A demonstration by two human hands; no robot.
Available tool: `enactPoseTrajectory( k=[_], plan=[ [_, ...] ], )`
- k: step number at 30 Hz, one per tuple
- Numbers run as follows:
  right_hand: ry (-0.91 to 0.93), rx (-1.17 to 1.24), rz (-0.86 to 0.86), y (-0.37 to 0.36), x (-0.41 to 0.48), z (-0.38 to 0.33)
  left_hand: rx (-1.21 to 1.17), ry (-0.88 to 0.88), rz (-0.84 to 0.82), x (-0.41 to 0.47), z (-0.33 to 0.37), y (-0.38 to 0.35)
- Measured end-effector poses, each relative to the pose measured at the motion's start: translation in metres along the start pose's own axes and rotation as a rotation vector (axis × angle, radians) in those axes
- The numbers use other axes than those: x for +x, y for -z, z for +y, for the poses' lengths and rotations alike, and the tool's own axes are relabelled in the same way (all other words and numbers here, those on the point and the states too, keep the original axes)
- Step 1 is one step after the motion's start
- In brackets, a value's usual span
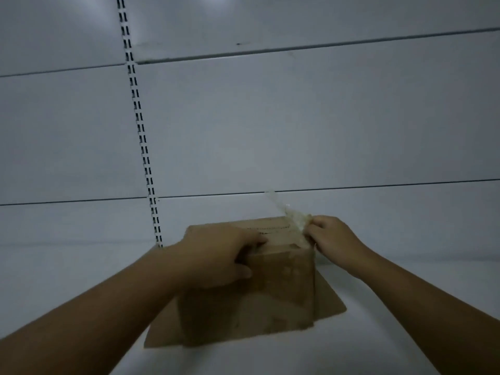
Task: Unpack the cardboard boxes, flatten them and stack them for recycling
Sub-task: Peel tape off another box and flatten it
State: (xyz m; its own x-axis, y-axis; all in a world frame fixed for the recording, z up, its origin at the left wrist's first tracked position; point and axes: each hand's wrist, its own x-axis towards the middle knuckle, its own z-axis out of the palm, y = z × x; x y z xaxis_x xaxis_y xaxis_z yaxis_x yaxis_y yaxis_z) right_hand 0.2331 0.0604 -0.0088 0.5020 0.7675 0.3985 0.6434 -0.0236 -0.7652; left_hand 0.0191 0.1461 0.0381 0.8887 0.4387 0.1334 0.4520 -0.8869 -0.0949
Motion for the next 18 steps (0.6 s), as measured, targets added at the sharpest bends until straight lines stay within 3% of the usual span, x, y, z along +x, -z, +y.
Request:
enactPoseTrajectory(
  k=[3,7,11,18],
  plan=[
    [-0.027,0.201,-0.114,-0.003,-0.002,0.007,-0.274,0.070,-0.060,0.002,-0.017,0.012],
    [0.044,0.242,-0.126,-0.016,-0.003,0.015,-0.348,0.208,0.217,0.036,0.018,0.006],
    [0.033,0.327,-0.197,-0.009,-0.005,0.028,-0.442,0.244,0.076,0.070,0.053,-0.005],
    [-0.128,0.637,-0.343,0.011,-0.005,0.045,-0.387,0.276,0.026,0.077,0.047,-0.008]
  ],
)
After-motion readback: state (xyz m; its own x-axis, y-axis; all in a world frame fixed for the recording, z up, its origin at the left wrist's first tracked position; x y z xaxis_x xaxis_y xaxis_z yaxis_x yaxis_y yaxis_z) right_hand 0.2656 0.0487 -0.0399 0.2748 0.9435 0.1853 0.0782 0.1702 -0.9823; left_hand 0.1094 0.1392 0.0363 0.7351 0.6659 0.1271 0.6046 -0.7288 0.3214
